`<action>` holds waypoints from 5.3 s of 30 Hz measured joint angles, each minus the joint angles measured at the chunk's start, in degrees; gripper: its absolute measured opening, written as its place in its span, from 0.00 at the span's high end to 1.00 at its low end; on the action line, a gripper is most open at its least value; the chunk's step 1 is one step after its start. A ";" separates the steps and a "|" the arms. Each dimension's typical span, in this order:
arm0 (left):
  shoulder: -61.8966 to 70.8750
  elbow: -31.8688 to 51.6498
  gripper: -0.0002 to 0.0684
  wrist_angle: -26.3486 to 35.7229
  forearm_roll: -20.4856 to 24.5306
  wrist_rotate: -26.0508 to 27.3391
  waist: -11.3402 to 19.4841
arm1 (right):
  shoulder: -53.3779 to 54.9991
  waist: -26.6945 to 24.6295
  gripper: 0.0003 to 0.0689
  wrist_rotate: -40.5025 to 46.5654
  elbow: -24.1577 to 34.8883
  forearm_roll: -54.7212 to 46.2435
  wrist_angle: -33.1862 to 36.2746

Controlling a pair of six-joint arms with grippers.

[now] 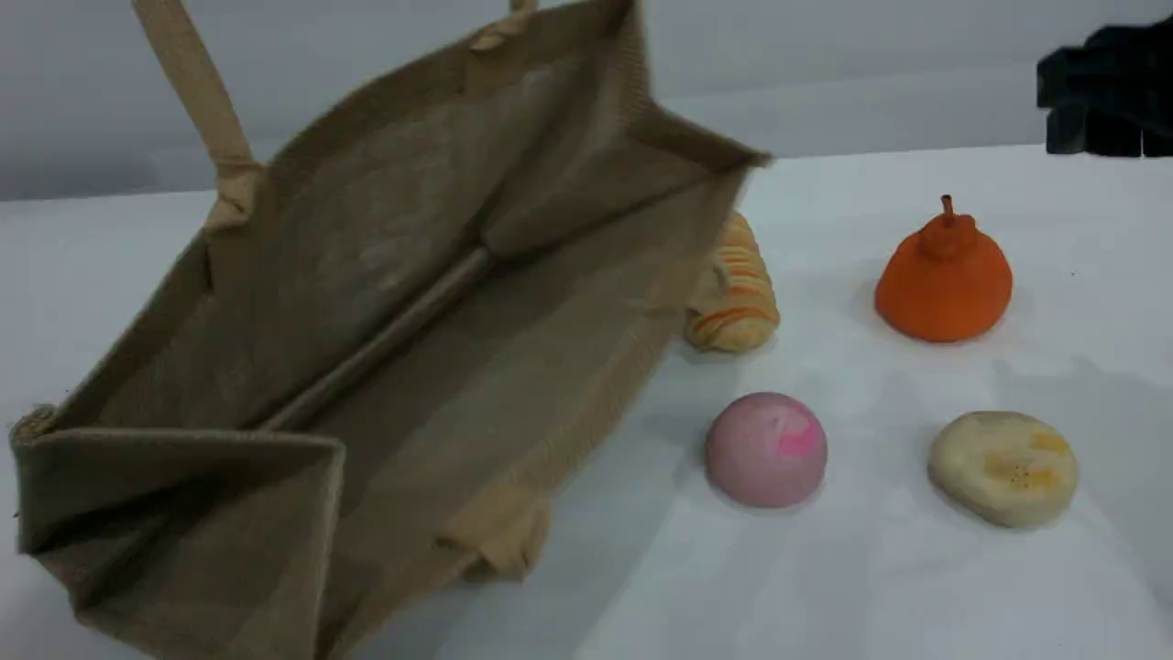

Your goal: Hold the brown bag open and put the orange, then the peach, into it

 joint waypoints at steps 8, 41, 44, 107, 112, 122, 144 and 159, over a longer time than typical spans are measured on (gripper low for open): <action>0.12 0.00 0.89 -0.04 -0.15 -0.11 0.00 | 10.39 0.00 0.44 0.17 -6.42 -5.24 -0.66; 0.17 0.06 0.89 -0.11 -0.10 -3.42 0.00 | 32.03 -0.07 0.57 -0.32 -25.12 -7.60 6.92; 0.17 0.06 0.89 -0.11 -0.10 -3.42 0.00 | 32.03 -0.07 0.80 -0.32 -25.12 -7.60 7.39; 0.29 0.06 0.89 -0.11 0.03 -1.65 0.00 | 21.42 34.93 0.95 -13.88 -31.74 13.45 19.69; 0.29 0.06 0.89 -0.11 -0.02 -1.65 0.00 | 23.31 34.93 0.90 -13.98 -36.19 13.41 23.10; 0.29 0.06 0.89 -0.11 -0.02 -1.59 0.00 | 22.29 34.80 0.37 -16.77 -36.58 13.08 27.80; 0.29 0.06 0.89 -0.04 0.03 -1.59 0.00 | 2.12 18.92 0.35 -3.27 -16.11 -7.89 41.08; 0.29 0.06 0.89 -0.10 0.22 -1.59 0.00 | 6.45 18.98 0.35 -3.86 -7.98 -8.37 21.54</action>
